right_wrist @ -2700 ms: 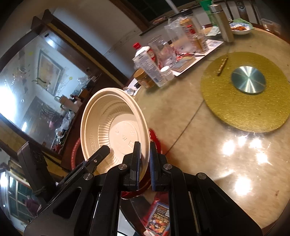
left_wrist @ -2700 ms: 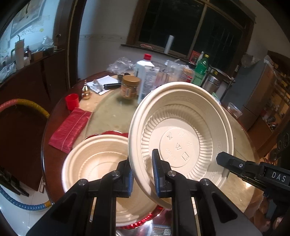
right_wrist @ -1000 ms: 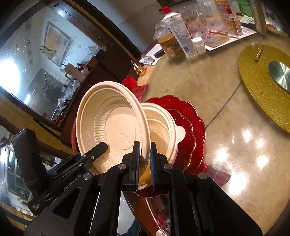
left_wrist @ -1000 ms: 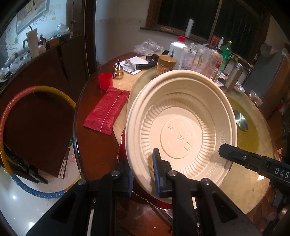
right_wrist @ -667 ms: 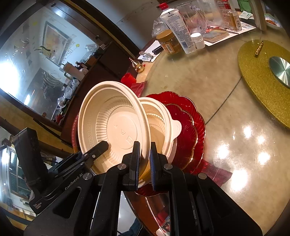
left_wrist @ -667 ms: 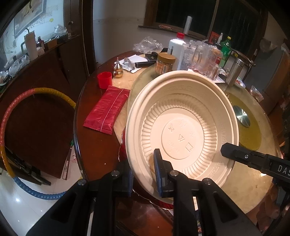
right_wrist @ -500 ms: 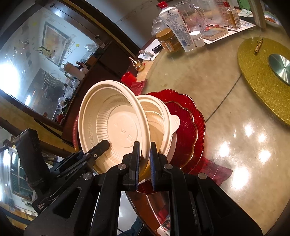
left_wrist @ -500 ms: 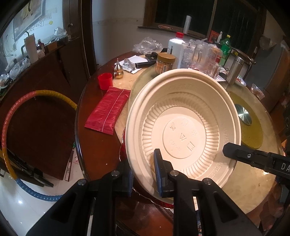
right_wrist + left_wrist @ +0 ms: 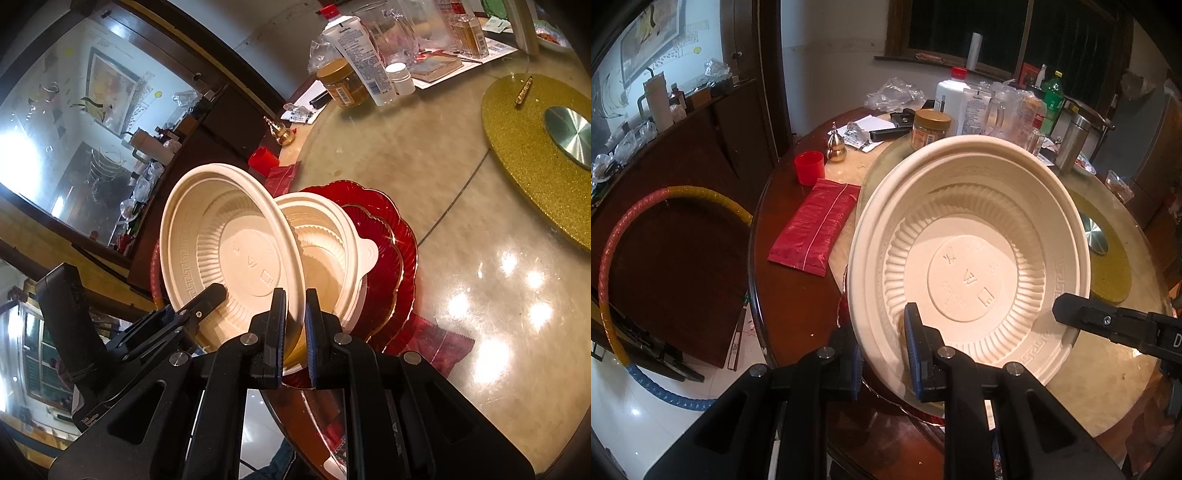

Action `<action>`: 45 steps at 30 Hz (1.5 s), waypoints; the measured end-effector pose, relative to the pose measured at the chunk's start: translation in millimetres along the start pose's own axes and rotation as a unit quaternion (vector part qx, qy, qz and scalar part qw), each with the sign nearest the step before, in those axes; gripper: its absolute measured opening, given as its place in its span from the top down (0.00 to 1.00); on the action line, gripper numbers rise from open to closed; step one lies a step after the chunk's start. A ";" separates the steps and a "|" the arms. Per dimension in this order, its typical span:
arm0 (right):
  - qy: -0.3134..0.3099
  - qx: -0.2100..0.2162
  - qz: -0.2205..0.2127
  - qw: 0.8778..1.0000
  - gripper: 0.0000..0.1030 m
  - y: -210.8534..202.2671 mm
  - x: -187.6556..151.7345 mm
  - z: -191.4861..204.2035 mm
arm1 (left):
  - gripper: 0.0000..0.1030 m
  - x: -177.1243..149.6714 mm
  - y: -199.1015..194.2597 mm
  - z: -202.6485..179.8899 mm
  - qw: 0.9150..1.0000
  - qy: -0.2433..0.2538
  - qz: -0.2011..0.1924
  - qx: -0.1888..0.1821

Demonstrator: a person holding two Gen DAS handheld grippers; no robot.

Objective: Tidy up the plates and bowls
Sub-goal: 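Lower the white bowl with both tools into the beige bowl on the stack, then open both tools and release the white bowl on the stack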

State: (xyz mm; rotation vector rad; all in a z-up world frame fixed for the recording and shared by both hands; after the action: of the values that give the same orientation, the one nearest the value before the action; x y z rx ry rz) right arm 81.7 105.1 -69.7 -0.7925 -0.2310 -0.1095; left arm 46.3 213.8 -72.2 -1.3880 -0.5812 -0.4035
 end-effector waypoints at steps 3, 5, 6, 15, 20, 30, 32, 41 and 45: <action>0.003 0.001 0.000 1.000 0.91 -1.0 -0.3 0.7 | 0.80 0.5 0.1 -0.2 1.000 0.000 0.001 0.000; 0.007 0.004 0.005 1.000 0.91 -2.0 -0.3 1.1 | 0.79 0.7 -0.8 -0.9 1.000 0.001 0.001 0.000; 0.010 0.005 0.008 1.000 0.89 -2.3 0.0 0.3 | 0.78 1.8 -0.8 -1.0 1.000 0.003 0.000 0.001; 0.029 0.011 0.003 1.000 0.82 -5.3 3.0 -2.9 | 0.59 13.7 0.3 2.7 1.000 -0.008 -0.018 0.013; 0.018 0.003 -0.009 1.000 0.69 -7.1 4.6 0.0 | 0.41 14.9 -5.9 0.8 0.999 -0.007 -0.033 0.029; -0.114 -0.116 -0.081 0.983 0.21 -22.9 7.9 8.6 | 0.21 16.5 -20.1 -1.0 0.996 -0.004 -0.057 0.067; -0.153 -0.145 -0.096 0.973 0.21 -28.5 7.3 10.8 | 0.20 14.1 -19.9 -1.7 0.996 -0.004 -0.055 0.069; -0.261 -0.157 -0.160 0.939 0.00 -59.3 3.1 17.8 | 0.16 8.2 -33.9 -7.9 0.994 -0.003 -0.065 0.093; -0.273 -0.155 -0.169 0.934 0.00 -66.7 -2.3 17.1 | 0.16 5.9 -37.8 -9.3 0.992 -0.004 -0.064 0.110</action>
State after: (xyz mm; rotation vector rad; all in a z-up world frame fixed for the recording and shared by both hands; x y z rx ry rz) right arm 64.3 70.8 -12.5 -1.0848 -0.8967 -0.2552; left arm 30.1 199.4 -39.3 -1.1463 -0.7029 -0.4232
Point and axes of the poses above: each gripper's, at about its wrist camera, not at the fingertips, and y roughly the way its jaws point, z to its left, x to its top, the point moved 9 cm from there along y, roughly the way its jaws point, and after that the axes turned 14 degrees about y, right-handed, at the moved point
